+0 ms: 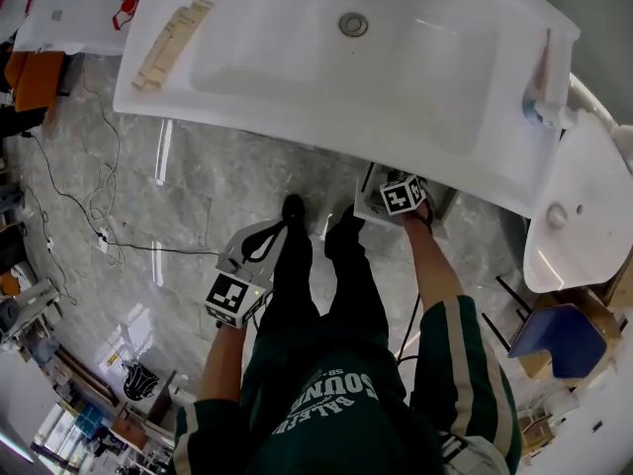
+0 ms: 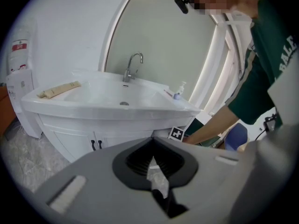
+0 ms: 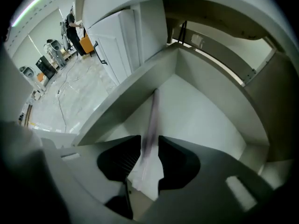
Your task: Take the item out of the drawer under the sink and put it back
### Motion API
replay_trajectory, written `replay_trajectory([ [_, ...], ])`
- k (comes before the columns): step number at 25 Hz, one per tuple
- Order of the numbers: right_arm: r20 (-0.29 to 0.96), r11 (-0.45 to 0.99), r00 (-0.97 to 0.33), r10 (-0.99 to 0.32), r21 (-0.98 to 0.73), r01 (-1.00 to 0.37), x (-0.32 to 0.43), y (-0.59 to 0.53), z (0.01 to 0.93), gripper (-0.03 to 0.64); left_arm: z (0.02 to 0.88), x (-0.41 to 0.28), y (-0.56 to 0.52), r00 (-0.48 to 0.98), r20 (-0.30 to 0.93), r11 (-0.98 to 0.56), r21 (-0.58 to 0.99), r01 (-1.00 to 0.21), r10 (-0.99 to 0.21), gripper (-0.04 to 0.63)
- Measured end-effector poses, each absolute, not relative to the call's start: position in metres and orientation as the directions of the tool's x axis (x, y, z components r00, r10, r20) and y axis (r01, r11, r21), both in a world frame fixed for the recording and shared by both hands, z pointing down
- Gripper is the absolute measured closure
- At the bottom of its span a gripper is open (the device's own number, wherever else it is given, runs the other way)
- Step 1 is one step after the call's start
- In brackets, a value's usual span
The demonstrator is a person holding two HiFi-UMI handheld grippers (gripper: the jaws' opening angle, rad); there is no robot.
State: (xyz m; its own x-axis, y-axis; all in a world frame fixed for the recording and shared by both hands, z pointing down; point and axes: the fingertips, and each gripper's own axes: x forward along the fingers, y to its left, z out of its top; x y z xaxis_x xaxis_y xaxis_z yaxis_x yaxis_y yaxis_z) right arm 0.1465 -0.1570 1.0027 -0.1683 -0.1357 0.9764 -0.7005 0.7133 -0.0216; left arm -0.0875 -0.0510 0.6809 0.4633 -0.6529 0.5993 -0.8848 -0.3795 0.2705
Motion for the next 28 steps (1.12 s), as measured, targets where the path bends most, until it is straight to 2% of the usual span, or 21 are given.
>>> replay_trajectory([
  [3, 0.98, 0.714, -0.115, -0.161, 0.035, -0.699, 0.152, -0.16, 1.006, 0.526, 0.682, -0.091, -0.051, 0.462, 0.601, -0.375, 0.273, -0.886, -0.653, 0.545],
  [4, 0.982, 0.715, -0.101, -0.161, 0.046, -0.698, 0.153, -0.159, 1.006, 0.565, 0.682, -0.092, -0.05, 0.46, 0.602, -0.373, 0.273, -0.887, -0.653, 0.545],
  [18, 0.982, 0.743, -0.053, -0.179, 0.1, -0.661, 0.165, -0.153, 0.956, 0.569, 0.659, -0.095, -0.053, 0.488, 0.562, -0.386, 0.299, -0.873, -0.668, 0.545],
  [24, 0.98, 0.768, -0.026, -0.197, 0.137, -0.626, 0.173, -0.144, 0.914, 0.569, 0.63, -0.09, -0.061, 0.527, 0.511, -0.43, 0.305, -0.85, -0.679, 0.545],
  [28, 0.978, 0.748, -0.039, -0.207, 0.132, -0.651, 0.171, -0.134, 0.887, 0.569, 0.616, -0.086, -0.058, 0.561, 0.493, -0.475, 0.301, -0.827, -0.664, 0.545],
])
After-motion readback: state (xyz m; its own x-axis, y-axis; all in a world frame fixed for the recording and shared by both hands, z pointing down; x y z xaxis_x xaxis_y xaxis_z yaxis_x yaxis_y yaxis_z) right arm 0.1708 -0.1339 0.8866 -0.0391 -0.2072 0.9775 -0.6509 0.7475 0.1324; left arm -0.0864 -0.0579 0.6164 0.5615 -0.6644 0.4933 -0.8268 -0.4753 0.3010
